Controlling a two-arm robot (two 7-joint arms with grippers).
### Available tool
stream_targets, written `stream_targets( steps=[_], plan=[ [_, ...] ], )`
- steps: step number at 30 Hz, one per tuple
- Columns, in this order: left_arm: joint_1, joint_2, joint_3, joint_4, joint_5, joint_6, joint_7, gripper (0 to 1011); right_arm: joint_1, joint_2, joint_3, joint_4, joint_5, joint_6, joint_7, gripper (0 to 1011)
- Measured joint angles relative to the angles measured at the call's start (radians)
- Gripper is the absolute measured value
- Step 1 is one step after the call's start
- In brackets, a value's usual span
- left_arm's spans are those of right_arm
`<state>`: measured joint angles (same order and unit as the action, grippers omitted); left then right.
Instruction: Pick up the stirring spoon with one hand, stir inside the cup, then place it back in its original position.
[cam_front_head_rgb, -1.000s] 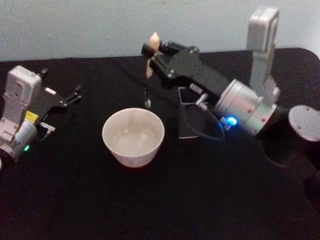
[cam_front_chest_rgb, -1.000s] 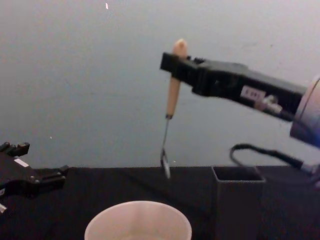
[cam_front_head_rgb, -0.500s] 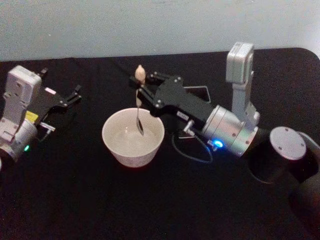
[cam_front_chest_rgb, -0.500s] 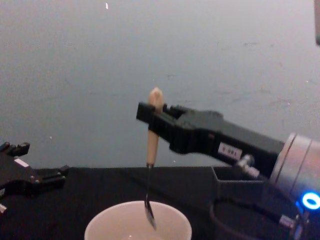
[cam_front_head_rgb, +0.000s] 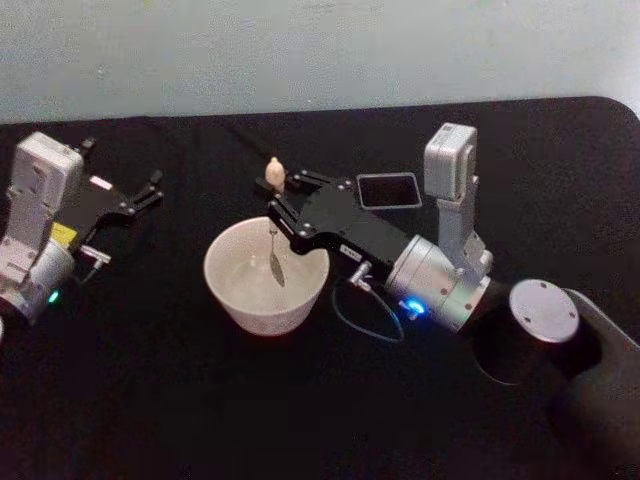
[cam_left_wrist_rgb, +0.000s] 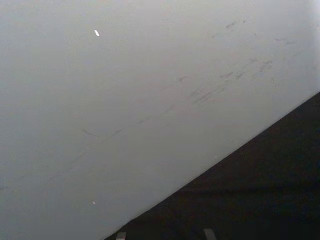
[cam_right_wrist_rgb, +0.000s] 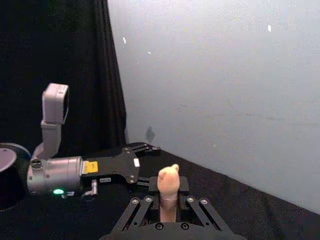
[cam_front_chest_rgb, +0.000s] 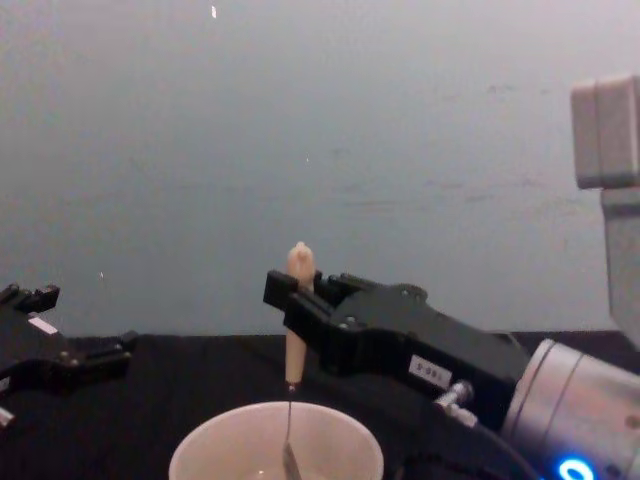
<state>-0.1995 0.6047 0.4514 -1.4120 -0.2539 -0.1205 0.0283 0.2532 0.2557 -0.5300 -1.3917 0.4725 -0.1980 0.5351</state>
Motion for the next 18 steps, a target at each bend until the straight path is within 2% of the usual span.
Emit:
stream_targets(
  steps=[9, 18],
  plan=[
    [0.000, 0.000, 0.000, 0.000, 0.000, 0.000, 0.000, 1001, 0.014, -0.044, 0.009, 0.072, -0.035, -0.033, -0.015, 214],
    [0.000, 0.000, 0.000, 0.000, 0.000, 0.000, 0.000, 1001, 0.023, -0.067, 0.017, 0.112, -0.060, -0.045, -0.017, 214]
  ],
)
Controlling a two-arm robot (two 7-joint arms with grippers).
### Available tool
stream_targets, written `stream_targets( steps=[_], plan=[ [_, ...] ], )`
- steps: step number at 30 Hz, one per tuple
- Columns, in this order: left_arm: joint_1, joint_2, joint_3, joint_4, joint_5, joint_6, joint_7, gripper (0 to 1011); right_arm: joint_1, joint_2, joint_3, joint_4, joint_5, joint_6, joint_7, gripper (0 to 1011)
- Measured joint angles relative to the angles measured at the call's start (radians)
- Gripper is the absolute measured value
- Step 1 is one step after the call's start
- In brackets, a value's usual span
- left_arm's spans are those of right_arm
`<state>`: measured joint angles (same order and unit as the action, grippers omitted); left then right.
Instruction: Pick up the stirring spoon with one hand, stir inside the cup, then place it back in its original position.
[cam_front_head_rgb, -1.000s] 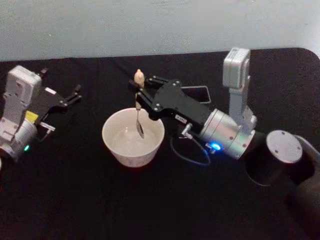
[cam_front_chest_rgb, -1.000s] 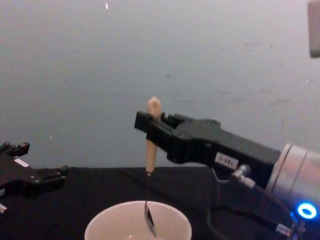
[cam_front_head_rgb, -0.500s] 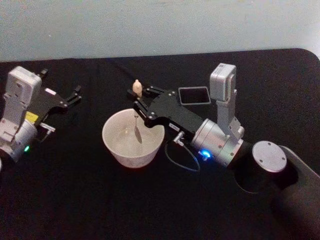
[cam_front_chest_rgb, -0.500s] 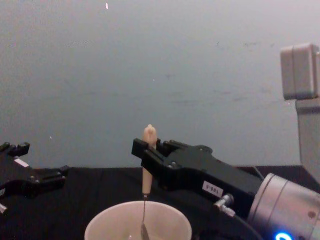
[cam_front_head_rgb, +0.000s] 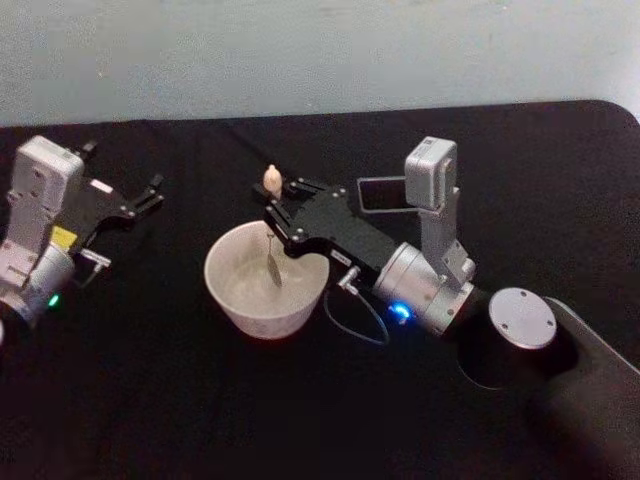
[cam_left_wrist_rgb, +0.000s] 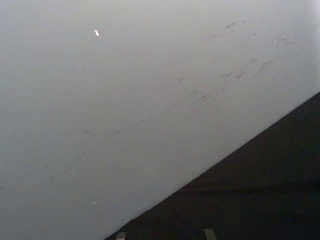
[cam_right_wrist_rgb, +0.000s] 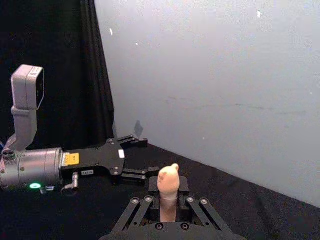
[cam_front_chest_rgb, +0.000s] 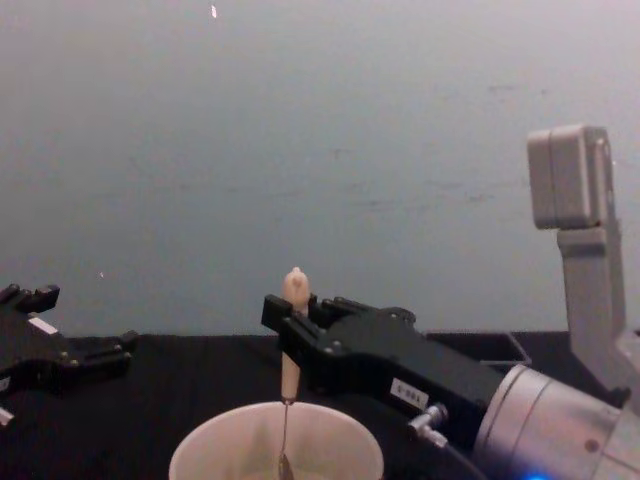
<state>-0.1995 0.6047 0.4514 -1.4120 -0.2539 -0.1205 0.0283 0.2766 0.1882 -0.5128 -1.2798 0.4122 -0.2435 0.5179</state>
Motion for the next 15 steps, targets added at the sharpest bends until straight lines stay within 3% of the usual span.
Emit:
stream_targets(
  steps=[15],
  plan=[
    [0.000, 0.000, 0.000, 0.000, 0.000, 0.000, 0.000, 1001, -0.019, 0.016, 0.019, -0.024, -0.010, 0.011, 0.011, 214]
  ],
)
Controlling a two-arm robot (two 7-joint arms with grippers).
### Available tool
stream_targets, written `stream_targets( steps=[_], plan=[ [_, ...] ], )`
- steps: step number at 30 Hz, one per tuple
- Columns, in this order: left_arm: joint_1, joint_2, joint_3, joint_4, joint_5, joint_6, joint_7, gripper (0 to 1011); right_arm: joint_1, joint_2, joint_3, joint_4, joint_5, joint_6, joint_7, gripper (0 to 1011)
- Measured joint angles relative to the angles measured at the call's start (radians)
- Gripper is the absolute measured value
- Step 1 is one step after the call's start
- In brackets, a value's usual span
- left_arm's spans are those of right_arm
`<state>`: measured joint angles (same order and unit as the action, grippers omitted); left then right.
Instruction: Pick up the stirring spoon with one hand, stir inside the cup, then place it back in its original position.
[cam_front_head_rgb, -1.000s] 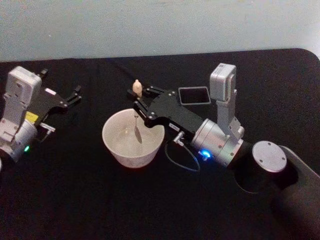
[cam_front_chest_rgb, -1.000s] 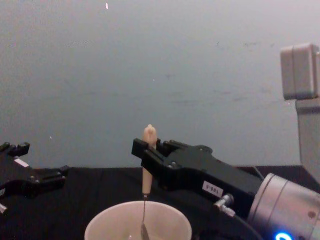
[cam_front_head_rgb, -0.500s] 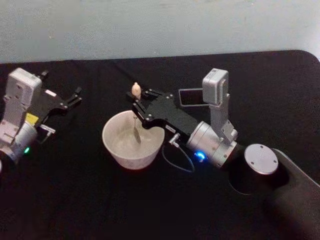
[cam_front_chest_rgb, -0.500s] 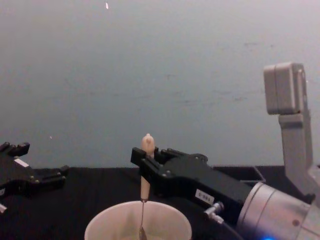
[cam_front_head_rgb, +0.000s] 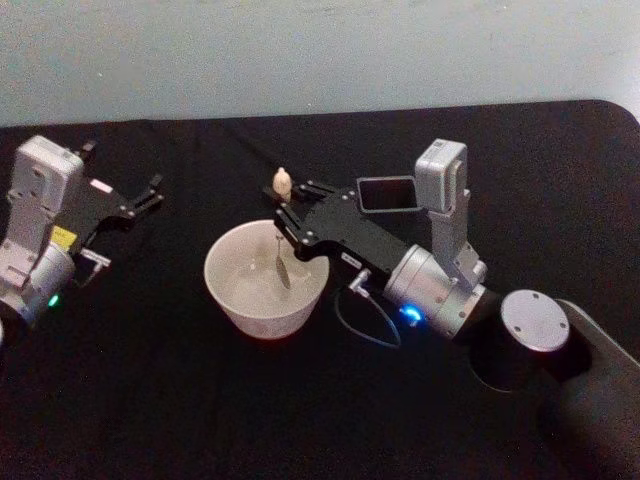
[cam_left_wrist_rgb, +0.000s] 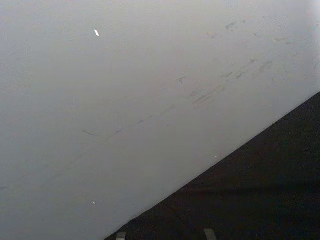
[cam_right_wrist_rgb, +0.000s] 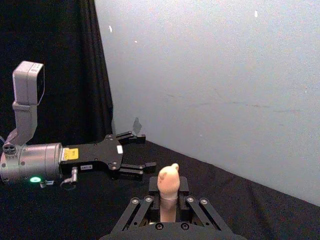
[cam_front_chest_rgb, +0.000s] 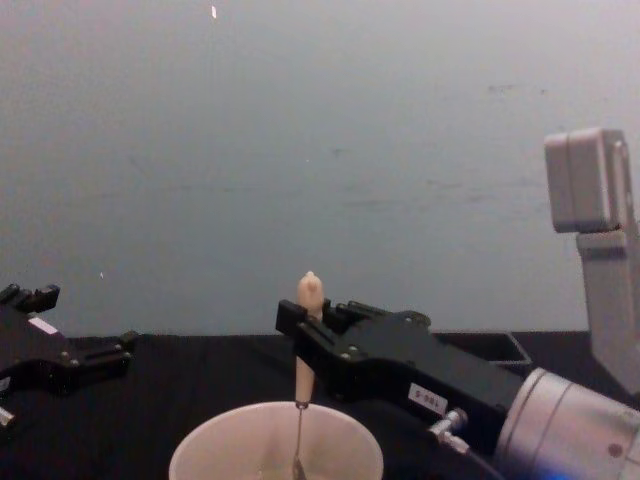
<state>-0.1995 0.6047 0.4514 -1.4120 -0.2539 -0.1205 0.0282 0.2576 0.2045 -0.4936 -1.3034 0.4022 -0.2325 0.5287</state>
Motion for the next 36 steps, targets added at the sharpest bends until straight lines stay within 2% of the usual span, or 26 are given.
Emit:
stream_targets(
  steps=[17, 25, 31, 36],
  plan=[
    [0.000, 0.000, 0.000, 0.000, 0.000, 0.000, 0.000, 1001, -0.048, 0.057, 0.015, -0.083, 0.022, 0.019, 0.024, 214],
    [0.000, 0.000, 0.000, 0.000, 0.000, 0.000, 0.000, 1001, -0.070, 0.077, -0.001, -0.115, 0.027, 0.024, 0.040, 214],
    [0.000, 0.000, 0.000, 0.000, 0.000, 0.000, 0.000, 1001, -0.072, 0.075, -0.016, -0.119, 0.026, 0.025, 0.044, 214],
    [0.000, 0.000, 0.000, 0.000, 0.000, 0.000, 0.000, 1001, -0.057, 0.056, -0.030, -0.103, 0.020, 0.024, 0.042, 214]
  ],
)
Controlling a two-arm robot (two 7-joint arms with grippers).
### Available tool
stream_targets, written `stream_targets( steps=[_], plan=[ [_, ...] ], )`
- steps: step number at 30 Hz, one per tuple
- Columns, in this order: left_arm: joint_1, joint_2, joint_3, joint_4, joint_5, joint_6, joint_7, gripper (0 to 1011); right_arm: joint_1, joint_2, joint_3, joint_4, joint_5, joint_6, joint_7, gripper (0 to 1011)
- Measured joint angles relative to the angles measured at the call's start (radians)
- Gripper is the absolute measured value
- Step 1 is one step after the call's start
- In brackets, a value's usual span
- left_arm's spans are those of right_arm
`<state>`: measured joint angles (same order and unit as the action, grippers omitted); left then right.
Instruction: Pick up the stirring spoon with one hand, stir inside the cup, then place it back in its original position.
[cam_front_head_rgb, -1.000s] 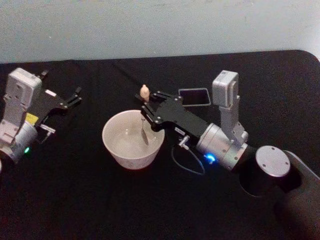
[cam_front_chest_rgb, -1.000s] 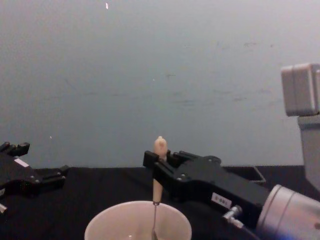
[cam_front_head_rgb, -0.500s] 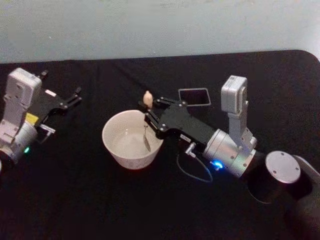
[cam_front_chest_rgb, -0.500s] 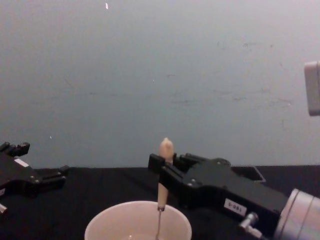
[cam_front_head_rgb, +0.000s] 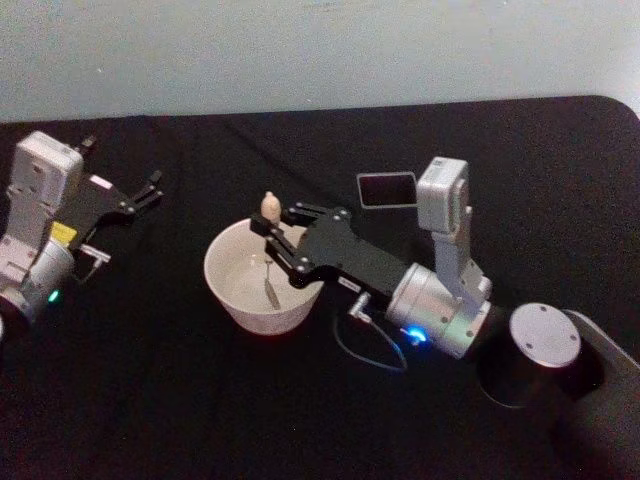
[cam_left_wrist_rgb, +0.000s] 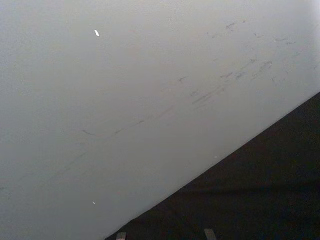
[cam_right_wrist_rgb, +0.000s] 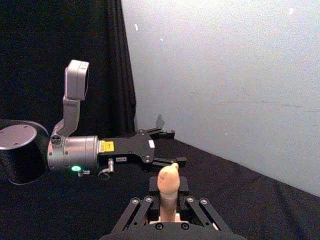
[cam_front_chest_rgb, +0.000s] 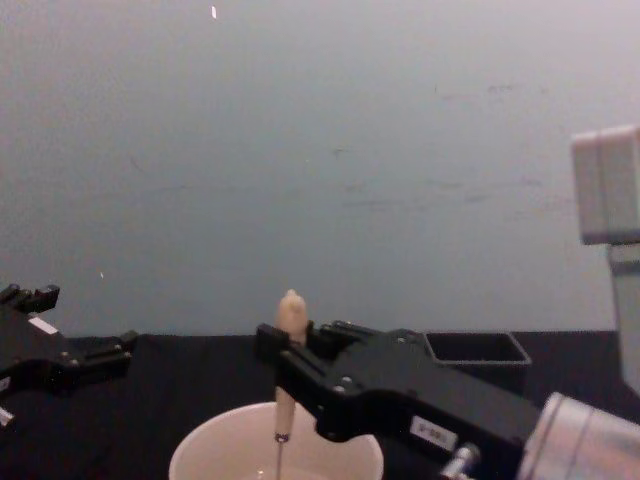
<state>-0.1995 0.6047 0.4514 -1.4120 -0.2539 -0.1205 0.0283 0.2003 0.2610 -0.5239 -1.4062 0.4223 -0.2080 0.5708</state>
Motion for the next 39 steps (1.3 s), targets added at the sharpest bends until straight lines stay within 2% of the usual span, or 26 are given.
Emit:
stream_targets(
  steps=[10, 20, 30, 39],
  plan=[
    [0.000, 0.000, 0.000, 0.000, 0.000, 0.000, 0.000, 1001, 0.045, -0.051, -0.019, 0.071, -0.028, -0.016, -0.023, 214],
    [0.000, 0.000, 0.000, 0.000, 0.000, 0.000, 0.000, 1001, 0.079, -0.088, -0.007, 0.132, -0.061, -0.046, -0.055, 214],
    [0.000, 0.000, 0.000, 0.000, 0.000, 0.000, 0.000, 1001, 0.082, -0.083, 0.019, 0.145, -0.079, -0.053, -0.067, 214],
    [0.000, 0.000, 0.000, 0.000, 0.000, 0.000, 0.000, 1002, 0.047, -0.048, 0.042, 0.086, -0.063, -0.037, -0.052, 213]
  ],
)
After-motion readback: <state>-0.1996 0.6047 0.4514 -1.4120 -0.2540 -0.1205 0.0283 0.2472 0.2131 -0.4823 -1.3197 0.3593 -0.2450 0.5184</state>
